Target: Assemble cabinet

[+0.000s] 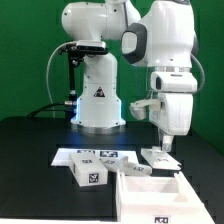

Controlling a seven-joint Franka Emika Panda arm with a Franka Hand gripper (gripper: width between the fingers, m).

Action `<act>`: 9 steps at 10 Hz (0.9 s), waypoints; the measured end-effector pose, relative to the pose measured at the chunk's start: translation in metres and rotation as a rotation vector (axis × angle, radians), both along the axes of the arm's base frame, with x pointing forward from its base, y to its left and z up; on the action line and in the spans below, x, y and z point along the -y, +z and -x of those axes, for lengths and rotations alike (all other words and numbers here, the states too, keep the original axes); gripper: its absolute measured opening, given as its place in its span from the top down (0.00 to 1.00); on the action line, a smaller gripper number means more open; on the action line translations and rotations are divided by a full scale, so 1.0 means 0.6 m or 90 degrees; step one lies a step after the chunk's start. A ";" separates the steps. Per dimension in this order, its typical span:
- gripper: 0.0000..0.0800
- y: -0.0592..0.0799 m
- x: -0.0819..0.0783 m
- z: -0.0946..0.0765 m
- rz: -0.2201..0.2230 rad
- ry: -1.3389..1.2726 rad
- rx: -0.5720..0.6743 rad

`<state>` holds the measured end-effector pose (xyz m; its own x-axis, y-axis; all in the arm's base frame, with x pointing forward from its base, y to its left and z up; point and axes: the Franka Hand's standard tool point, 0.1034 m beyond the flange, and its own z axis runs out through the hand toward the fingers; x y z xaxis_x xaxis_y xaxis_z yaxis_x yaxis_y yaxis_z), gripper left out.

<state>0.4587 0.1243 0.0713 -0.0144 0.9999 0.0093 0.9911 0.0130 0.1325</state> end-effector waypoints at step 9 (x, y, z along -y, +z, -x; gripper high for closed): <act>0.92 -0.008 -0.005 0.015 0.016 -0.062 -0.030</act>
Offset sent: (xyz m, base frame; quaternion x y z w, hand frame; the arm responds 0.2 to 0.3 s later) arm -0.0050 -0.0059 -0.0031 0.0140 -0.0881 0.0352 0.9954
